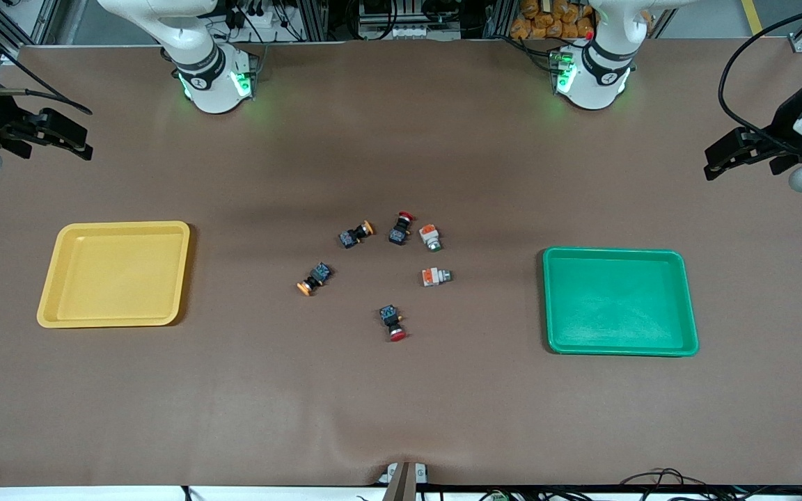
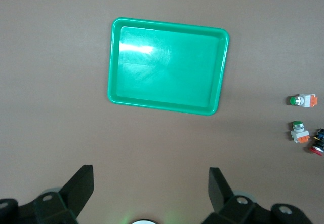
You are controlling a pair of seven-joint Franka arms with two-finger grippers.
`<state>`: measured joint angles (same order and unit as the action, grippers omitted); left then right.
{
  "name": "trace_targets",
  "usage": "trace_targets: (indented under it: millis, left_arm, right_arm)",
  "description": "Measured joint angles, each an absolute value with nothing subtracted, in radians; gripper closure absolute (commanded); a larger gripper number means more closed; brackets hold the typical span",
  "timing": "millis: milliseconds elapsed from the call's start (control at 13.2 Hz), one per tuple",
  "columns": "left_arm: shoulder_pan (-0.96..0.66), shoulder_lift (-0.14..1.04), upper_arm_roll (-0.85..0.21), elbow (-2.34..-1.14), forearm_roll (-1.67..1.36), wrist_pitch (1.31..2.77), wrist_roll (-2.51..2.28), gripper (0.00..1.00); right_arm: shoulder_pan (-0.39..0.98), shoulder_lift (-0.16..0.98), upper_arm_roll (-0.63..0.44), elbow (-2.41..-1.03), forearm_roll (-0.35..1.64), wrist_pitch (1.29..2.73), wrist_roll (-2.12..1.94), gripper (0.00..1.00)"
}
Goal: Place green and yellow buttons in trays
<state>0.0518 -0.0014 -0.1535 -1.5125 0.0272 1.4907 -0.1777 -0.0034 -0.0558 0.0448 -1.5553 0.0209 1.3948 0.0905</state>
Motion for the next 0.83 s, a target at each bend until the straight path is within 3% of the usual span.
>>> trace_targets:
  millis: [832]
  left_arm:
    - [0.055,-0.001,-0.147,-1.499,0.047,1.485,-0.178,0.0]
  right_arm:
    - [-0.003,-0.056,0.044,-1.556,0.021,1.394,0.09,0.0]
